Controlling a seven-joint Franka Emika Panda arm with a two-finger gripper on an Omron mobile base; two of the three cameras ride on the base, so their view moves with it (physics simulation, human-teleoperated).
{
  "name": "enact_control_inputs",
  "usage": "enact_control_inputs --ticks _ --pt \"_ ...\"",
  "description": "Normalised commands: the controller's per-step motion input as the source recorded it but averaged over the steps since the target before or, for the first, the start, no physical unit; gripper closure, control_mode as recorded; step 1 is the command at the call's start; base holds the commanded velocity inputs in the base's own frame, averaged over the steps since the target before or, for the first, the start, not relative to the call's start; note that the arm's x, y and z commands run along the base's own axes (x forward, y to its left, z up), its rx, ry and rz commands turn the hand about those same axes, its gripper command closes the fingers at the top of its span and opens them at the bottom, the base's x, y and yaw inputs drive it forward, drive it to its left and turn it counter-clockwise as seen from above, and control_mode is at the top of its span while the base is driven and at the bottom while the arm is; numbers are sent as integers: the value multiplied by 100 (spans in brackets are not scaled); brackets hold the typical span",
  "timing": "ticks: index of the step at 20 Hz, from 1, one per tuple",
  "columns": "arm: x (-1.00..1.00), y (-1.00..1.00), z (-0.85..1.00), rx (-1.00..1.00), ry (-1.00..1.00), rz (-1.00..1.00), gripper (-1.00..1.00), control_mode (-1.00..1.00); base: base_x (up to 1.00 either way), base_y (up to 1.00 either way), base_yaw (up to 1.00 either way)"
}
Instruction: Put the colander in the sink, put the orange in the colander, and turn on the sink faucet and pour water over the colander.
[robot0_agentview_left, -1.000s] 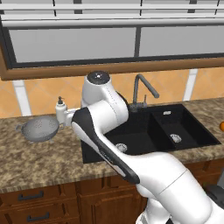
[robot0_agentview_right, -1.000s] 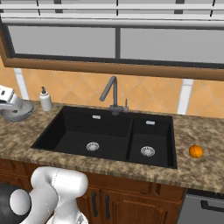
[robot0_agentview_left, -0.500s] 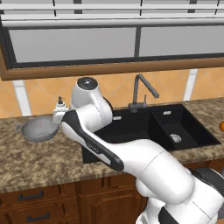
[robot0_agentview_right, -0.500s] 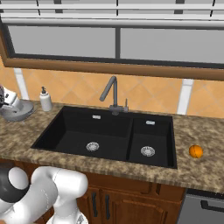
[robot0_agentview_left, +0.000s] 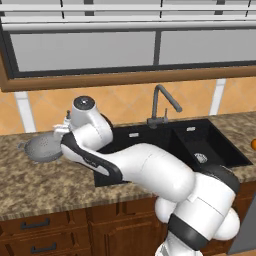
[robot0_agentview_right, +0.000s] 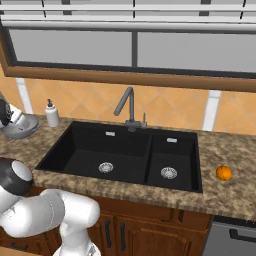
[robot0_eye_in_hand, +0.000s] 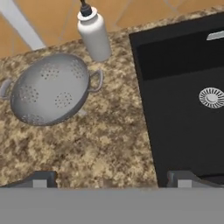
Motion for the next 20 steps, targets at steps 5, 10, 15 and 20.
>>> enact_control_inputs --ticks 5,10,15,20 --pt "64 27 -21 0 13 -12 -100 -100 0 0 0" --pt "55 31 -36 0 17 -9 -100 -100 0 0 0" --pt "43 41 -38 0 14 -8 -100 -100 0 0 0" --pt "27 33 -30 0 5 -8 -100 -100 0 0 0"
